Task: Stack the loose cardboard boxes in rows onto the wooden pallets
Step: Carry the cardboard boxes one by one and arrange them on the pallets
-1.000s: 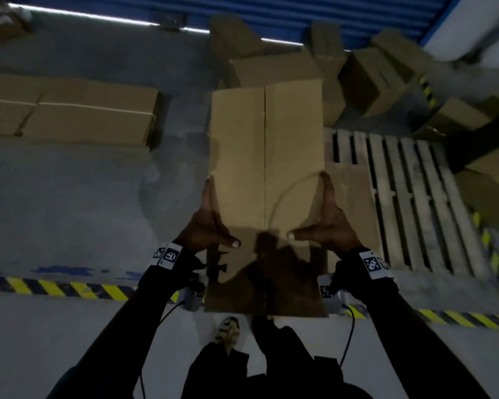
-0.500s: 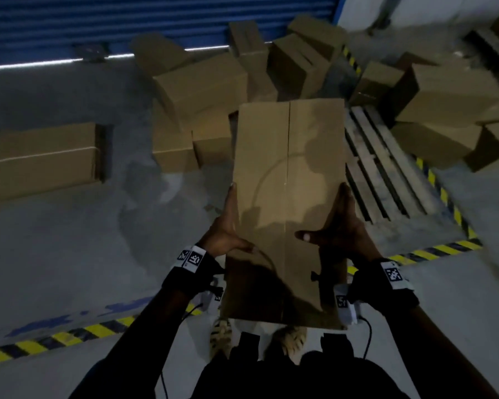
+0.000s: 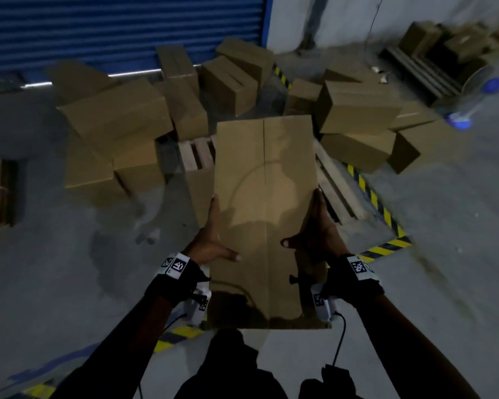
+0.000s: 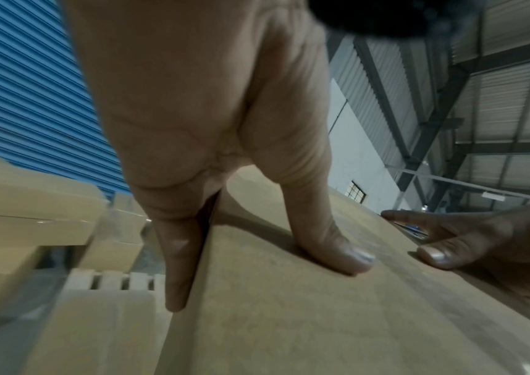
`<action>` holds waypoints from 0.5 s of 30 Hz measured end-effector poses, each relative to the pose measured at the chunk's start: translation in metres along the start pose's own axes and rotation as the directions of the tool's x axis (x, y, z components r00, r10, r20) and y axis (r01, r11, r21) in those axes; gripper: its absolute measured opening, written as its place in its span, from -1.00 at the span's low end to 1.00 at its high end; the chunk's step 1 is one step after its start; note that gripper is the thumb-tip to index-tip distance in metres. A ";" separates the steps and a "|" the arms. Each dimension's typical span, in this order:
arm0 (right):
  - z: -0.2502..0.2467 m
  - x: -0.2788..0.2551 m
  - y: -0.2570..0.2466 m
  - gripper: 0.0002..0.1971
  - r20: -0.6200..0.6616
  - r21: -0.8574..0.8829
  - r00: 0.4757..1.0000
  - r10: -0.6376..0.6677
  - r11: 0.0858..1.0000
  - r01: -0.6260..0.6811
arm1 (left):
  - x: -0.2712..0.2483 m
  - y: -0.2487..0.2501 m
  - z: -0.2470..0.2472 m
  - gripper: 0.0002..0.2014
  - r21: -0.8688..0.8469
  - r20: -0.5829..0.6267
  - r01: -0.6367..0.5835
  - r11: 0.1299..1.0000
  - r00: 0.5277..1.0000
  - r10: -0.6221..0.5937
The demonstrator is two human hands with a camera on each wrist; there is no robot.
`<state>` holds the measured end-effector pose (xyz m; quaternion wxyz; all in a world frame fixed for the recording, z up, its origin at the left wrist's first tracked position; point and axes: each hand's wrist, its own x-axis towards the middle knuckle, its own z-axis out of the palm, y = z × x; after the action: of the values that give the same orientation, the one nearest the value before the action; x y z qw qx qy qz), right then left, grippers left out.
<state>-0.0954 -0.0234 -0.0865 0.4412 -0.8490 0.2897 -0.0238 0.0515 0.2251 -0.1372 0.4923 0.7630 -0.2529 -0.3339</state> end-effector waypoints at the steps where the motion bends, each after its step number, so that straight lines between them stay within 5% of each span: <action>1: -0.009 0.010 0.007 0.51 0.001 -0.009 1.000 0.003 1.000 -0.003 | 0.011 0.005 0.008 0.54 -0.006 0.012 0.002 1.000 1.000 -0.002; 15: -0.139 0.207 0.107 0.48 0.077 -0.020 0.997 -0.018 1.000 0.020 | 0.210 0.061 0.122 0.58 -0.039 -0.144 0.045 0.998 0.988 -0.050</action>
<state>-0.0145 -0.2795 -0.1276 0.4428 -0.8566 0.2648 0.0076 0.0919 -0.0199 -0.1714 0.5148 0.7822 -0.1921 -0.2937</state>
